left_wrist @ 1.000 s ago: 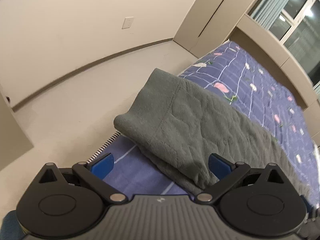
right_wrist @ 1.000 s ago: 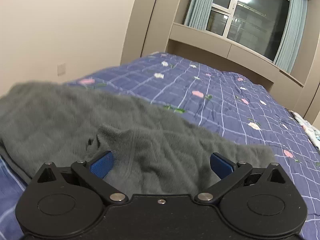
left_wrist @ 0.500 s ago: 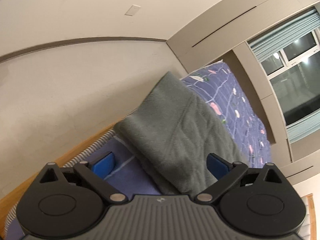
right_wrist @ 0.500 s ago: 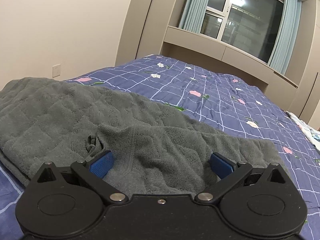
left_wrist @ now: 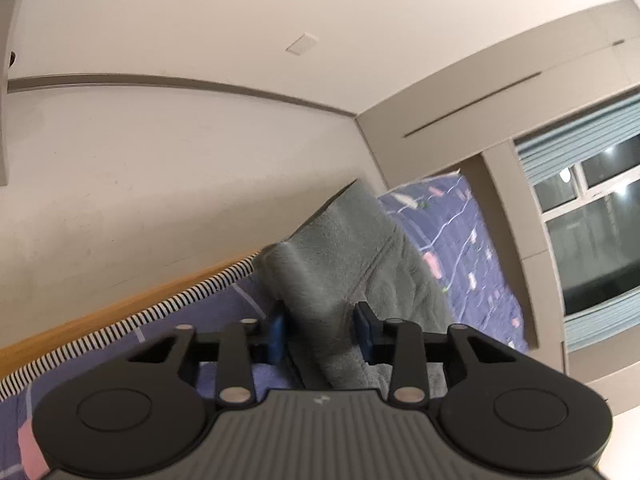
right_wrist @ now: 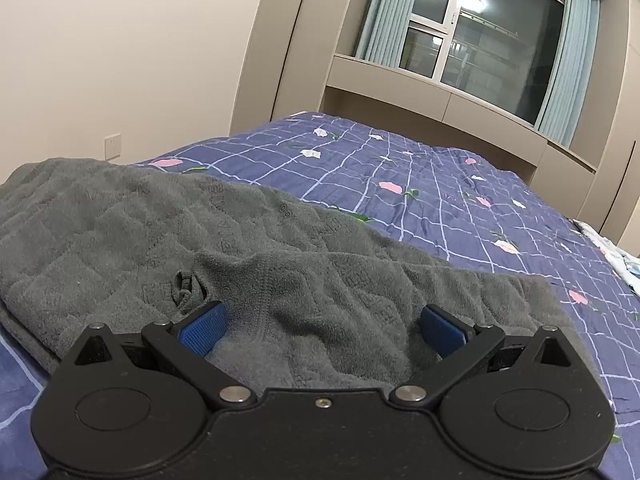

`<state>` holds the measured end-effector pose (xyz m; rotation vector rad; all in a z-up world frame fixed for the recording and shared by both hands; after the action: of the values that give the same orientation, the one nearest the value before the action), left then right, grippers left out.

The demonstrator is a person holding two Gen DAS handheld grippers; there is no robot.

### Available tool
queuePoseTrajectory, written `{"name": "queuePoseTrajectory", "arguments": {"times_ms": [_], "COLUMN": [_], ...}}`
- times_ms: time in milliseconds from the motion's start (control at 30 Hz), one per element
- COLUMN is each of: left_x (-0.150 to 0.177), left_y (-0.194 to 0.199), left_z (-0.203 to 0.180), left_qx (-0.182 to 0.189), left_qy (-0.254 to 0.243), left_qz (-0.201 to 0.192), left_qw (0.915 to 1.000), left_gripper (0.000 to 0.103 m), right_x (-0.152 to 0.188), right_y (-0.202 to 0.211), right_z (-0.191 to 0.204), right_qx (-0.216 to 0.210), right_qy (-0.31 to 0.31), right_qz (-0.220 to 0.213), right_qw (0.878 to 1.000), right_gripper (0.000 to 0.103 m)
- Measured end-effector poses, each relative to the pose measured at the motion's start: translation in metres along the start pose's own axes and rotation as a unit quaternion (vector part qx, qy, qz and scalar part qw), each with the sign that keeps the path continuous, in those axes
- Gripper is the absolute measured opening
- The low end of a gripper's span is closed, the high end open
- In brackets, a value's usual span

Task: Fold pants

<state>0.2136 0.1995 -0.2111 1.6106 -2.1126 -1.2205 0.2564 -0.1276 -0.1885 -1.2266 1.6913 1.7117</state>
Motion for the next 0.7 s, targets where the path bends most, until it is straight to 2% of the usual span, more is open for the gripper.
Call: {"name": "queuePoseTrajectory", "arguments": {"times_ms": [67, 100, 133, 200, 233, 300, 367, 433, 467, 500, 567, 700], "left_x": [0.0, -0.001, 0.0, 0.005, 0.007, 0.007, 0.009, 0.009, 0.008, 0.007, 0.006, 0.003], "left_y": [0.003, 0.002, -0.001, -0.01, -0.014, -0.017, -0.018, -0.021, -0.021, -0.02, -0.014, 0.01], "left_z": [-0.003, -0.005, -0.006, -0.006, -0.007, -0.01, -0.013, -0.013, -0.013, -0.013, -0.019, -0.052], "left_qx": [0.009, 0.012, 0.016, 0.033, 0.043, 0.038, 0.028, 0.004, -0.004, -0.002, -0.006, 0.0], "left_qy": [-0.005, -0.008, -0.007, 0.005, 0.011, -0.001, -0.004, -0.004, -0.002, 0.0, -0.015, -0.082], "left_qz": [-0.005, -0.004, 0.004, 0.041, 0.049, 0.04, 0.036, 0.029, 0.027, 0.024, 0.017, -0.023], "left_qw": [0.9999, 0.9999, 0.9998, 0.9986, 0.9978, 0.9985, 0.999, 0.9996, 0.9996, 0.9997, 0.9997, 0.9964], "left_gripper": [0.035, 0.04, 0.056, 0.068, 0.069, 0.069, 0.062, 0.037, 0.035, 0.027, 0.022, 0.02], "right_x": [0.0, 0.0, 0.0, 0.001, 0.001, 0.001, 0.001, 0.001, 0.002, 0.002, 0.002, 0.003], "right_y": [0.0, 0.0, 0.0, -0.001, -0.001, -0.002, -0.001, -0.001, -0.002, -0.002, -0.002, -0.002], "right_z": [0.0, 0.0, 0.0, -0.002, -0.002, -0.001, -0.001, -0.002, -0.002, -0.002, -0.003, -0.004], "right_qx": [-0.001, -0.002, -0.003, -0.005, -0.006, -0.007, -0.007, -0.007, -0.008, -0.009, -0.01, -0.017], "right_qy": [-0.003, -0.005, -0.006, -0.009, -0.01, -0.012, -0.012, -0.012, -0.013, -0.014, -0.017, -0.026], "right_qz": [-0.002, -0.002, -0.003, -0.004, -0.005, -0.006, -0.006, -0.006, -0.007, -0.007, -0.009, -0.013], "right_qw": [1.0, 1.0, 1.0, 1.0, 1.0, 1.0, 1.0, 1.0, 1.0, 1.0, 1.0, 0.999], "right_gripper": [0.103, 0.103, 0.103, 0.103, 0.103, 0.103, 0.103, 0.103, 0.103, 0.103, 0.103, 0.103]}}
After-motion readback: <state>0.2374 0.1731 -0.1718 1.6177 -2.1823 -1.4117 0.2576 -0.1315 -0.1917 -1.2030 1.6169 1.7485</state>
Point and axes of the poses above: each gripper's, at about its wrist camera, not at the fingertips, and y roughly against the way its jaws point, z to its left, x to its underside, the point moved 10 cm from there along -y, roughly the way its jaws point, and after that the axes turned 10 degrees about -x, right-handed, at the moved point
